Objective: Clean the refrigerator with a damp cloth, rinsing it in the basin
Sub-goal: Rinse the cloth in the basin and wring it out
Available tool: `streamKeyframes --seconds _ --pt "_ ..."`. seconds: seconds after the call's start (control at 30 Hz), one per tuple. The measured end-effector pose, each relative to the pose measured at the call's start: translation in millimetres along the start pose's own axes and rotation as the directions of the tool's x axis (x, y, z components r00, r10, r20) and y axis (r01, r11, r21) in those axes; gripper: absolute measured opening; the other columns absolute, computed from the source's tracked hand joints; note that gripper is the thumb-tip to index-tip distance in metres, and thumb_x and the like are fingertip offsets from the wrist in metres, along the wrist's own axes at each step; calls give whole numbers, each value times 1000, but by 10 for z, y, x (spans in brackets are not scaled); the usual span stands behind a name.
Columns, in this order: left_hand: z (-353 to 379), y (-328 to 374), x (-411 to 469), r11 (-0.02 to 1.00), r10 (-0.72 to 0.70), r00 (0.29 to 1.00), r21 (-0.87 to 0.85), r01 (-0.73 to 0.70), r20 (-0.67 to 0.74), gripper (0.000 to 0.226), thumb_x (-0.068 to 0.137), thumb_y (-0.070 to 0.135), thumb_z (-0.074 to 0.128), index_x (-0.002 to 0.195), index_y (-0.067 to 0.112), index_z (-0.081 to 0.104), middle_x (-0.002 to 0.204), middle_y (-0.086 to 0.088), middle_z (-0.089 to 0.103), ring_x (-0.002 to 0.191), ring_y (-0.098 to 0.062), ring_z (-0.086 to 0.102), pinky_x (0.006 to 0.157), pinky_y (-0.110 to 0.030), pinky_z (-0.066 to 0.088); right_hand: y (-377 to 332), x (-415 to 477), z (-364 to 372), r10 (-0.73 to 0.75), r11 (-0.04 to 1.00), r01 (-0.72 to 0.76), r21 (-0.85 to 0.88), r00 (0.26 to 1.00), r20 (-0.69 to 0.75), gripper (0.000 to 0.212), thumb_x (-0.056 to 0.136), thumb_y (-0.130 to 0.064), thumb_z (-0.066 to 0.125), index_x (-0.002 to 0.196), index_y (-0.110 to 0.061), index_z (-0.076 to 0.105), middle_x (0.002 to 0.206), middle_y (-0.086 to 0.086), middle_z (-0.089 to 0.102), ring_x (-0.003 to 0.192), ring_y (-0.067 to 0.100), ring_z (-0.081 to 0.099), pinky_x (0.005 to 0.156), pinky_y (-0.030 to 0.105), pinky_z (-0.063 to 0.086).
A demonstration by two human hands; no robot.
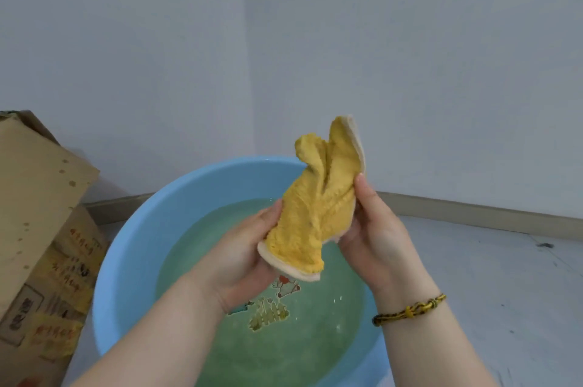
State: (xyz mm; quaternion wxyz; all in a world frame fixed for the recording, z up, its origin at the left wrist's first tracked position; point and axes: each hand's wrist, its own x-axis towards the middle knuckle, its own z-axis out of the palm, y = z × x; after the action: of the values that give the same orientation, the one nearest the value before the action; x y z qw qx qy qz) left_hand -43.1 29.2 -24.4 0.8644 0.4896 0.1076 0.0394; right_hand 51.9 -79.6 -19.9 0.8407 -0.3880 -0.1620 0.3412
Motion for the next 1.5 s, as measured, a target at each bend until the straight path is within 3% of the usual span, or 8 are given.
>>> streamKeyframes --seconds 0.27,0.53,0.73,0.97,1.1,1.27,1.37,1.5 --pt "86 31 61 951 76 988 307 -32 -133 42 72 49 42 98 24 62 96 9 70 94 -9 64 89 -29 47 -43 -32 -131 -270 867 166 -470 949 -164 16 87 -17 56 73 -16 64 62 -5 67 62 8 62 61 22 51" --pt "109 -67 96 997 -72 995 -5 72 -67 41 65 31 56 98 8 65 85 -9 73 72 -19 70 63 -29 58 36 -48 -180 26 971 -32 -238 999 -30 29 75 -31 54 89 -9 68 80 9 70 70 21 64 67 34 49" --pt "218 -22 169 951 275 873 248 -185 -404 12 76 17 66 85 20 60 81 0 69 76 -17 66 64 -30 50 39 -16 -208 112 933 -177 -312 971 -213 71 71 -61 61 127 -19 49 121 7 62 111 23 59 100 45 44" --pt "282 22 170 861 447 807 431 -271 -386 20 80 11 65 79 30 57 80 8 66 76 -9 64 67 -27 49 -135 -33 -232 -57 951 -46 -305 945 -323 22 84 -7 62 102 -12 51 95 11 62 72 17 64 65 30 55" --pt "326 -18 196 900 390 837 349 -260 -383 16 80 13 64 81 28 59 80 8 68 77 -11 66 68 -28 50 -162 -84 -274 120 944 -201 -263 948 -294 10 89 -14 55 94 -6 59 78 10 67 60 15 67 56 27 56" --pt "308 0 315 986 162 893 28 -166 -419 23 79 23 63 101 18 59 94 -6 68 83 -22 65 70 -35 53 -557 -147 -385 -193 927 57 -371 920 -340 18 92 -10 48 77 -13 56 52 -4 66 45 4 62 45 18 52" --pt "437 -63 467 1000 -13 944 -23 6 -331 72 61 36 70 125 13 48 109 -13 65 94 -30 64 81 -43 52 -891 -267 -588 -240 942 128 -309 901 -361 12 93 -16 47 87 -12 57 64 0 69 50 8 65 43 22 53" --pt "656 -317 692 989 -70 932 100 112 -356 62 77 25 68 129 13 37 98 -7 58 77 -16 57 71 -30 49 -826 -313 -1024 -93 981 3 -195 884 -458 31 94 -21 45 121 -6 48 82 10 68 56 15 69 43 30 54"
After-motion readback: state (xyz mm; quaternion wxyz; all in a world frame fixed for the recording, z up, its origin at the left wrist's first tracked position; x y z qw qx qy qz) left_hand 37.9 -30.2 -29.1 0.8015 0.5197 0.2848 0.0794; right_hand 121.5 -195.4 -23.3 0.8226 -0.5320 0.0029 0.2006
